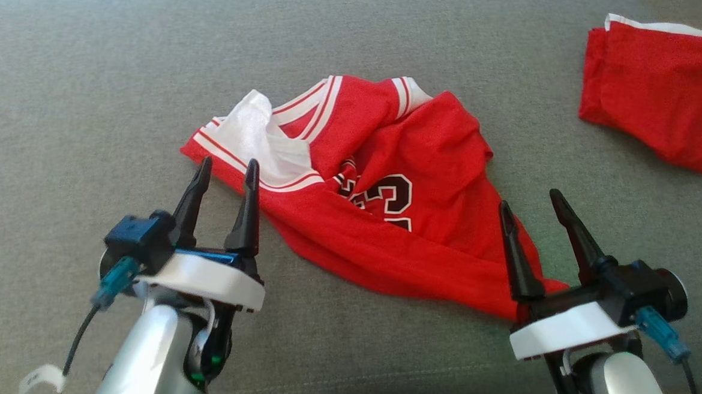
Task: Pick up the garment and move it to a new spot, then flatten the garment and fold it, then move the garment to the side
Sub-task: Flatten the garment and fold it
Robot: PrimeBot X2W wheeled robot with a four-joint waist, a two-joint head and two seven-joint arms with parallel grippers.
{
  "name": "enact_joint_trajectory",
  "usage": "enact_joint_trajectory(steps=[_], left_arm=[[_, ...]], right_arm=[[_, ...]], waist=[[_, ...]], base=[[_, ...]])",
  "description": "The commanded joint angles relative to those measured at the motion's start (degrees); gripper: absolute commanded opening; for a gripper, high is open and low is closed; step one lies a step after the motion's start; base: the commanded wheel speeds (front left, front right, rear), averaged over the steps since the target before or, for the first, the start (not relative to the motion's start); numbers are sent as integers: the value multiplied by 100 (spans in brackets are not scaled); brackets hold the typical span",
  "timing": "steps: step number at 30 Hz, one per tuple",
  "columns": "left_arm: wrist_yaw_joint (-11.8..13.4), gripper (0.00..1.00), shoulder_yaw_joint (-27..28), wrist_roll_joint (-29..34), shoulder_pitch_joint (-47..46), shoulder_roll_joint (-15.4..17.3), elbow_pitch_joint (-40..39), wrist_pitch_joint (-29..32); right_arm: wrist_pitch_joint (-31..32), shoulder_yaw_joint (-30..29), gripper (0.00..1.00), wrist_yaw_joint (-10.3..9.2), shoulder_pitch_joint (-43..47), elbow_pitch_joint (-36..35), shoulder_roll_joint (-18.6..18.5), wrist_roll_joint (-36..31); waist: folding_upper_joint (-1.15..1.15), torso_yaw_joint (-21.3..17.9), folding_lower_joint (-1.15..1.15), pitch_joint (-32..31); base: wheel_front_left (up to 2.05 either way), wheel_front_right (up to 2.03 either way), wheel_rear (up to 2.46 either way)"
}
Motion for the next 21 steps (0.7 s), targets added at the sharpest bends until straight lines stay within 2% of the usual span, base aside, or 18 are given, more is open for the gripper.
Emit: enact_joint_trajectory(steps=[1, 3, 8, 17, 21], left_arm=[[-9, 100, 102, 70, -300, 33, -63, -29], [-40, 100, -4, 160, -458, 33, 156, -29], [100, 100, -203, 299, -1094, 33, 1189, -28], [618, 100, -152, 559, -2153, 148, 2693, 292], [630, 100, -208, 586, -2350, 179, 3142, 504]], right_arm=[[-80, 129, 100, -5, -289, -147, 49, -20], [-105, 133, 100, -5, -331, -89, 61, -13], [-158, 165, 100, -5, -408, 10, 82, 4], [-290, 218, 100, -5, -450, 162, 97, 119], [-345, 215, 100, -5, -460, 223, 98, 186]], waist=[[0, -53, 0, 36], [0, -113, 0, 65], [0, -303, 0, 152], [0, -592, 0, 281], [0, -643, 0, 288]], base=[[0, 0, 0], [0, 0, 0], [0, 0, 0], [0, 0, 0], [0, 0, 0]])
